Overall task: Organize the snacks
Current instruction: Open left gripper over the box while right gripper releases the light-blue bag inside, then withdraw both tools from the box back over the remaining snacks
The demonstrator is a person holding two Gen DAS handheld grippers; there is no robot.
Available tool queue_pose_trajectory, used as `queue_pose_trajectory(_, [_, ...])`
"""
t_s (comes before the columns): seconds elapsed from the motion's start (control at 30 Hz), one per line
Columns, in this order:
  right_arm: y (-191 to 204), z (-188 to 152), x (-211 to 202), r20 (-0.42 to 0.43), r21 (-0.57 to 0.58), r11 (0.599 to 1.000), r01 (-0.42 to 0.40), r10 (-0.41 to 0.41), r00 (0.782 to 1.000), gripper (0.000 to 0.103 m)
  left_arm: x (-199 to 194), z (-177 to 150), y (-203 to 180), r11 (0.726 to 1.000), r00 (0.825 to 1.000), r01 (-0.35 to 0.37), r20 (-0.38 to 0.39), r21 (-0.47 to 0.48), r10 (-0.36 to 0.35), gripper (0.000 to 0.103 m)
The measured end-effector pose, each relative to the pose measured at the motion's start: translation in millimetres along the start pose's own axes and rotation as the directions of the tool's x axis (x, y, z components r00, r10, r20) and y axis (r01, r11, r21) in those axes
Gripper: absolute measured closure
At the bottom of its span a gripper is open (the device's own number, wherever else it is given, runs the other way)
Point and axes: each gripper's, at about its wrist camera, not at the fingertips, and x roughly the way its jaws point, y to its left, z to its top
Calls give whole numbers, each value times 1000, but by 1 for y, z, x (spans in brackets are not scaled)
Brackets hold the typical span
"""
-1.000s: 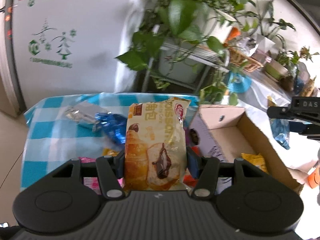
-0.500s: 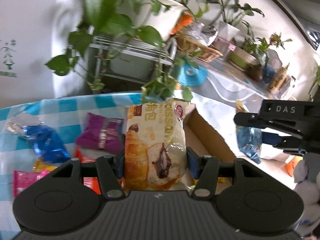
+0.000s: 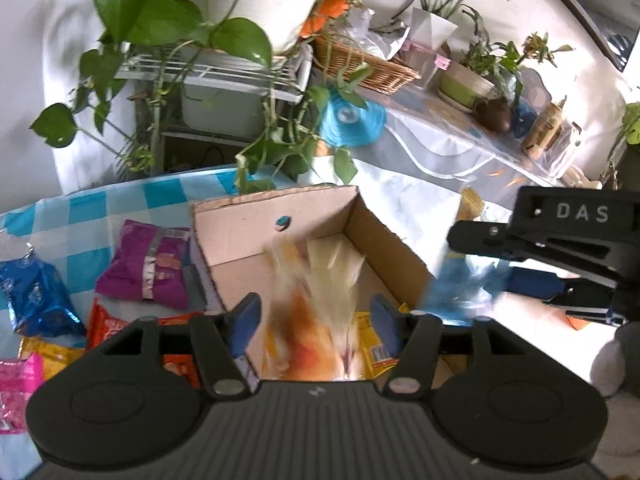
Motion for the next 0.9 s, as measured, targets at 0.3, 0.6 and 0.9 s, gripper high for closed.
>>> queue_pose_trajectory(0.3, [4,0,-3,23,2,1000,-22,22,999,30,-20,10,6,1000,999,-12,50,25,10,18])
queue_pose_trajectory(0.6, [29,-4,-1,33,-78,989,-123,126,992,27,-48,10,57,994,994,-97,54,42,95,14])
queue_pose_trajectory(0.9, [72,-14,6,0,-181,944,-275,279,960,27,-76,19,121,976,975,-214,63,29,212,11])
